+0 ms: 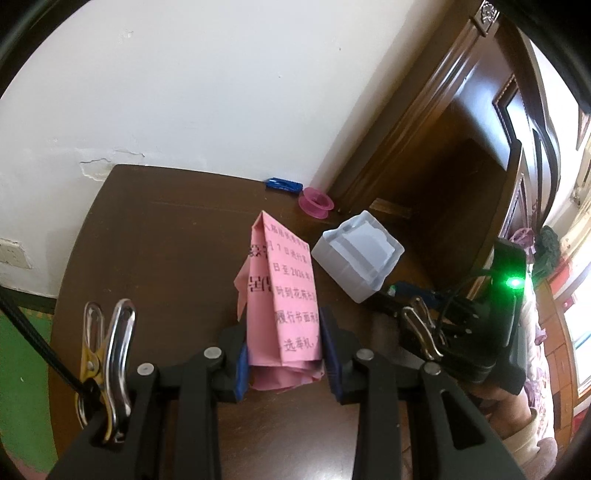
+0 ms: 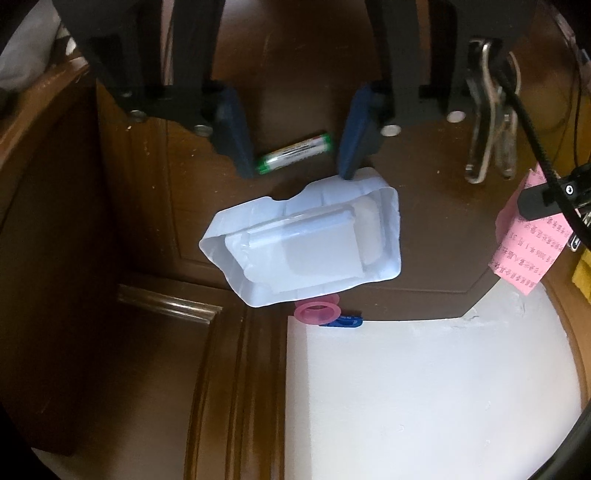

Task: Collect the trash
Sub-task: 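Lift the pink paper with the left tool while the right tool grasps the green battery, then carry the pink paper and green battery with both tools down over the bucket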

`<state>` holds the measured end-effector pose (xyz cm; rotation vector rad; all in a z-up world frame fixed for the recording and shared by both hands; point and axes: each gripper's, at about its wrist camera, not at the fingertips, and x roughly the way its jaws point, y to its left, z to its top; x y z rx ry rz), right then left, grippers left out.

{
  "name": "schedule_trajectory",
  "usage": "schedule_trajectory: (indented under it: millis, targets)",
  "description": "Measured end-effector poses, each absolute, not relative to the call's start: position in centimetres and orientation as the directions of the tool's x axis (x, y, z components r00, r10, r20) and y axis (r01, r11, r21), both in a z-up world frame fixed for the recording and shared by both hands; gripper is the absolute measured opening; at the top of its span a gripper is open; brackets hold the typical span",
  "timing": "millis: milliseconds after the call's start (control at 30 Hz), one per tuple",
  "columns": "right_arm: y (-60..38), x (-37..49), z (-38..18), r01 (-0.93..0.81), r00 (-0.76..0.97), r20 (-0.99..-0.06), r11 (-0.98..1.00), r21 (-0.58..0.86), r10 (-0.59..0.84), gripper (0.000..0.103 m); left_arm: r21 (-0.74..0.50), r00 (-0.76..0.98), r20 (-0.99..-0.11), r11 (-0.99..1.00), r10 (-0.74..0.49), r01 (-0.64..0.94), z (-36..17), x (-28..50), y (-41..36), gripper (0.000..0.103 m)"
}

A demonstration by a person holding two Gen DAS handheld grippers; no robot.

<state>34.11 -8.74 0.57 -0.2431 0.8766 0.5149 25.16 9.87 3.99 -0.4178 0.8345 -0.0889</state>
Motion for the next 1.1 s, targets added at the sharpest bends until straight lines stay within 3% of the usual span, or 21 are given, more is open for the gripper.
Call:
schedule_trajectory:
  millis: [400, 1100]
  targets:
    - [-9.8, 31.8, 1.0, -0.456, 0.553, -0.761, 0.887, 0.066, 0.34, 0.042, -0.385, 0.672, -0.693, 0.922, -0.262, -0.038, 4.5, 24.6, 9.2, 0.034]
    - [-14.5, 19.2, 4.8, -0.39, 0.622, -0.672, 0.903, 0.179, 0.402, 0.042, -0.404, 0.658, -0.658, 0.909, -0.366, 0.102, 6.5, 20.8, 5.8, 0.034]
